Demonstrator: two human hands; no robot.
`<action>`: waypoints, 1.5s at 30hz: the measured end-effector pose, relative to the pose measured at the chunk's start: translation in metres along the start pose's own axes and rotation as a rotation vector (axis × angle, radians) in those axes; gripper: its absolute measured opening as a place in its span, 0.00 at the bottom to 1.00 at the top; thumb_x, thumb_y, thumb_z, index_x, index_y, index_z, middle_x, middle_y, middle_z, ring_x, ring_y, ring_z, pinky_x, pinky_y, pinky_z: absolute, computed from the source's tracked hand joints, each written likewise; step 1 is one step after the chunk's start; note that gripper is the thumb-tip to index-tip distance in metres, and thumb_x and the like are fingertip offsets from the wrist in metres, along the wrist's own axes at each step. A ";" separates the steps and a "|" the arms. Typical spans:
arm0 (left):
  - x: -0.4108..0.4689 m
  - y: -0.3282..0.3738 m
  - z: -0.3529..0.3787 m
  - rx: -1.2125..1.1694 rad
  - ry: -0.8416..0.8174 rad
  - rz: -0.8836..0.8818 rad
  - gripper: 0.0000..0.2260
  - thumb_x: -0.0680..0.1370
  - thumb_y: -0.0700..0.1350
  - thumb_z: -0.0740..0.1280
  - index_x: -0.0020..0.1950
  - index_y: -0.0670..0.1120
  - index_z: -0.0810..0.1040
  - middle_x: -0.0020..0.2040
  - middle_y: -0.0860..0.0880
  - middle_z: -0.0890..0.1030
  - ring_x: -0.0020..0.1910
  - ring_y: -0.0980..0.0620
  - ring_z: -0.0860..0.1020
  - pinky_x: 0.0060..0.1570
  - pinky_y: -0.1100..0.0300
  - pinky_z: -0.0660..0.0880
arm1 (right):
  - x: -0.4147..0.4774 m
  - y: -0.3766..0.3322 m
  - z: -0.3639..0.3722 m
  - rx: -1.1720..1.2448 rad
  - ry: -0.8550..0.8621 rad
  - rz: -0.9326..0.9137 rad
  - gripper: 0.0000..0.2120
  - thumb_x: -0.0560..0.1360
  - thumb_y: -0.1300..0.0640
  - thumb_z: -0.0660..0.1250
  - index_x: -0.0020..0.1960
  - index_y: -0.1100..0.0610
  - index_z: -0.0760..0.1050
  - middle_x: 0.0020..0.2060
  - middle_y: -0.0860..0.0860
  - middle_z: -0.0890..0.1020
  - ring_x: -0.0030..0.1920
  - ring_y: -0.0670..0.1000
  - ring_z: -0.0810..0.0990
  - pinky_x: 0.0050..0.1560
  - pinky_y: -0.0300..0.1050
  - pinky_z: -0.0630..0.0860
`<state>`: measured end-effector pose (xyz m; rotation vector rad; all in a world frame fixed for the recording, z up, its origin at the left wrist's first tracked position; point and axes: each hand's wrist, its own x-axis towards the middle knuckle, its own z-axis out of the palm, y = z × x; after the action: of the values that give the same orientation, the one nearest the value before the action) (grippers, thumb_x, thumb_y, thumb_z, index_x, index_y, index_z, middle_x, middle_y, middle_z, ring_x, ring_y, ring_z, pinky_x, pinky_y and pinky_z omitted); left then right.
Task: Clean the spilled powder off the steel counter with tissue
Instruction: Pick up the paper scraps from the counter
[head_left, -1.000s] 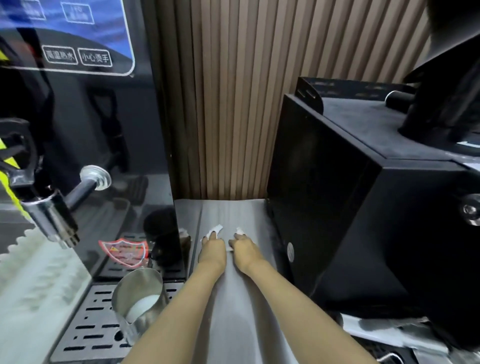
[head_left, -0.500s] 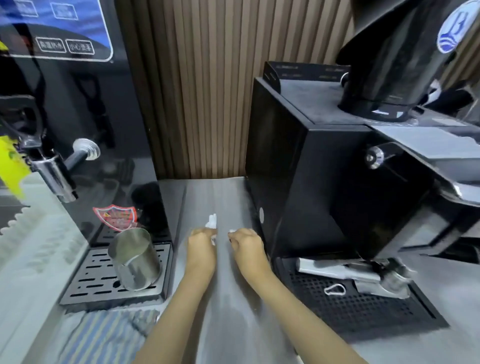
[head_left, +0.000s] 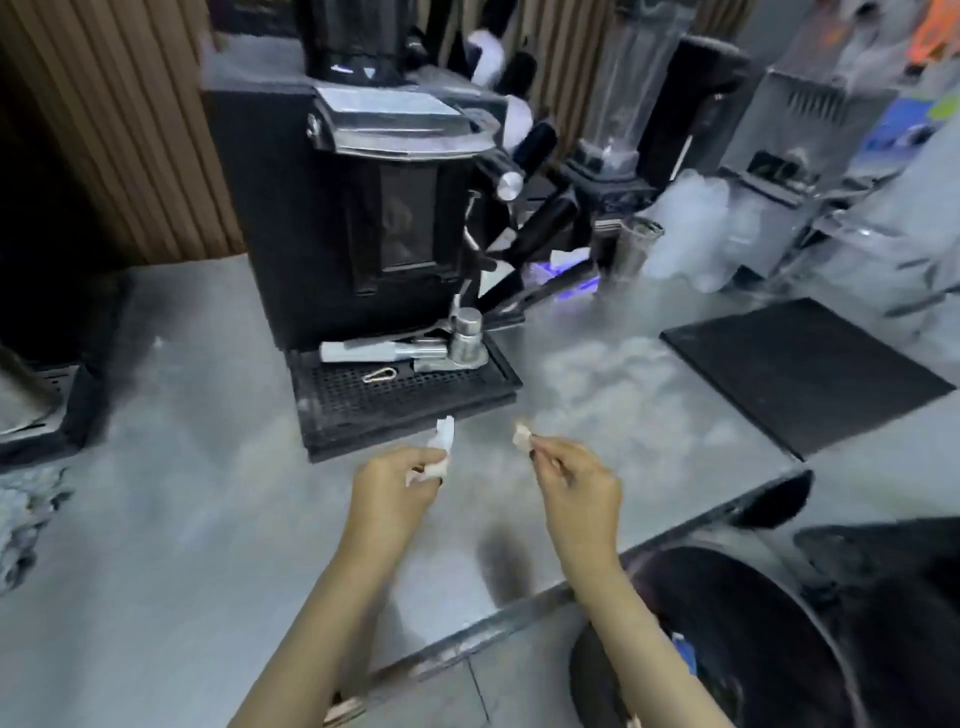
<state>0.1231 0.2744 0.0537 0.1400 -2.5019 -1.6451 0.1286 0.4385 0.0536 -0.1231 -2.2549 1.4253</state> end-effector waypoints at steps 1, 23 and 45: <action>-0.015 0.010 0.020 -0.009 -0.035 0.016 0.12 0.68 0.27 0.67 0.48 0.38 0.83 0.43 0.48 0.79 0.36 0.58 0.75 0.37 0.78 0.68 | -0.006 0.007 -0.029 -0.011 0.041 0.026 0.09 0.70 0.72 0.67 0.46 0.64 0.82 0.40 0.52 0.81 0.41 0.34 0.76 0.44 0.21 0.70; -0.110 0.066 0.301 0.196 -0.763 0.380 0.11 0.71 0.30 0.66 0.51 0.38 0.82 0.49 0.43 0.79 0.45 0.50 0.77 0.42 0.74 0.69 | -0.093 0.145 -0.267 -0.276 0.563 0.401 0.09 0.71 0.69 0.67 0.44 0.58 0.81 0.34 0.43 0.79 0.37 0.37 0.76 0.39 0.24 0.70; -0.057 0.062 0.344 0.235 -0.805 0.386 0.14 0.70 0.31 0.68 0.54 0.40 0.80 0.52 0.46 0.76 0.49 0.52 0.74 0.53 0.59 0.72 | -0.042 0.185 -0.307 -0.455 0.062 0.566 0.15 0.76 0.65 0.60 0.60 0.58 0.76 0.58 0.53 0.80 0.59 0.51 0.77 0.56 0.34 0.68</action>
<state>0.1203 0.6194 -0.0273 -1.1170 -2.9656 -1.4067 0.2661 0.7650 -0.0142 -1.0016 -2.5676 1.0863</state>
